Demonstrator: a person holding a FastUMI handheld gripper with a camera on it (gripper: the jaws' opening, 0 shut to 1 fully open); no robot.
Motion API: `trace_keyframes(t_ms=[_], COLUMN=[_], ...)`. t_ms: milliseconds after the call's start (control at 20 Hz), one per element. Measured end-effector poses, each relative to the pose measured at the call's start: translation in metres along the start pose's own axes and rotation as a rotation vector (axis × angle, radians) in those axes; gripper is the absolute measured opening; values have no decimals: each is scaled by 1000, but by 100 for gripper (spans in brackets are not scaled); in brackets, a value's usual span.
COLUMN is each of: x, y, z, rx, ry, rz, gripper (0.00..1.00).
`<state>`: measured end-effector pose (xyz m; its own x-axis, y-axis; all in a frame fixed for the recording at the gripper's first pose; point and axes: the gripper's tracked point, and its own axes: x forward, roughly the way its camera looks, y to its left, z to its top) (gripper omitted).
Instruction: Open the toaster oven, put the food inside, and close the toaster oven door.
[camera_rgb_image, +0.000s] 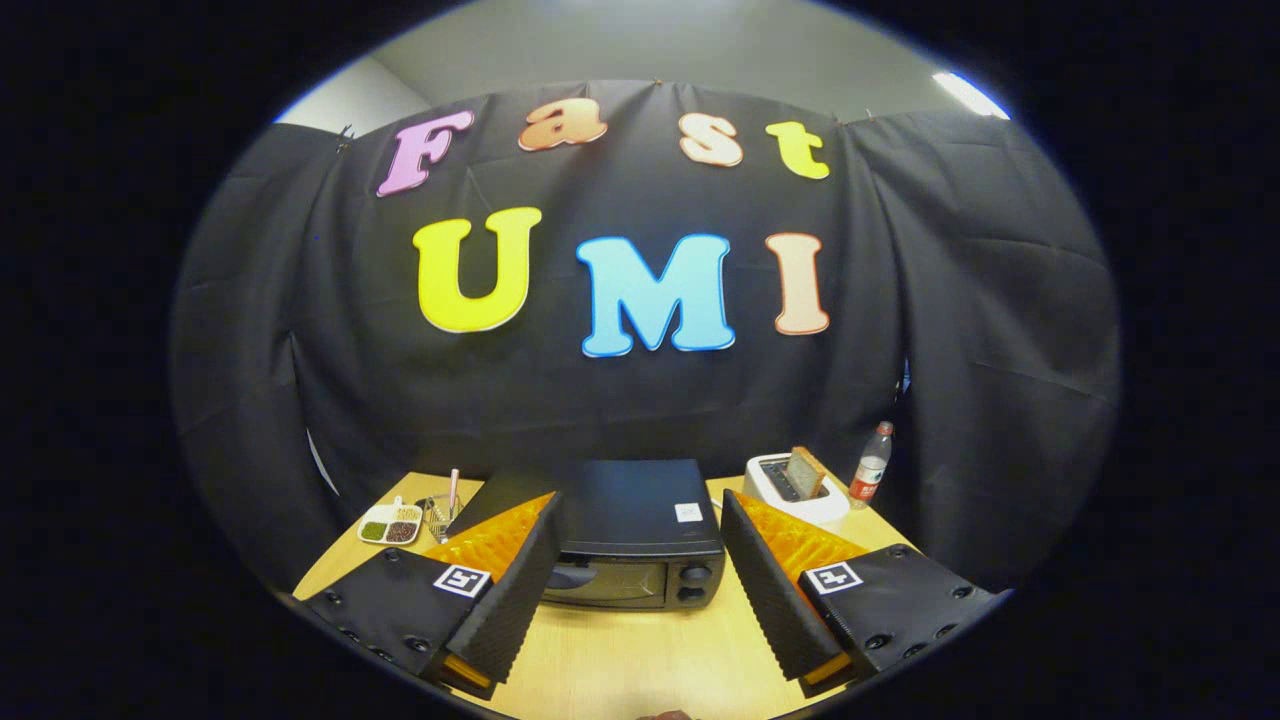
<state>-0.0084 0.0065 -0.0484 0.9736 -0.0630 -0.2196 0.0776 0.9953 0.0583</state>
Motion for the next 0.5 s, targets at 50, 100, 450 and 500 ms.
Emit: trace_keyframes(t_ms=[50,100,450,500], x=[-12,-25,-78,-77], y=[-17,-38,-122,-127], z=[6,11,13,14], rx=[-1,-4,-34,-34], ry=[-27,-56,-136,-140], rz=[-17,-47,-114,-105], gripper=[98,98,98,98])
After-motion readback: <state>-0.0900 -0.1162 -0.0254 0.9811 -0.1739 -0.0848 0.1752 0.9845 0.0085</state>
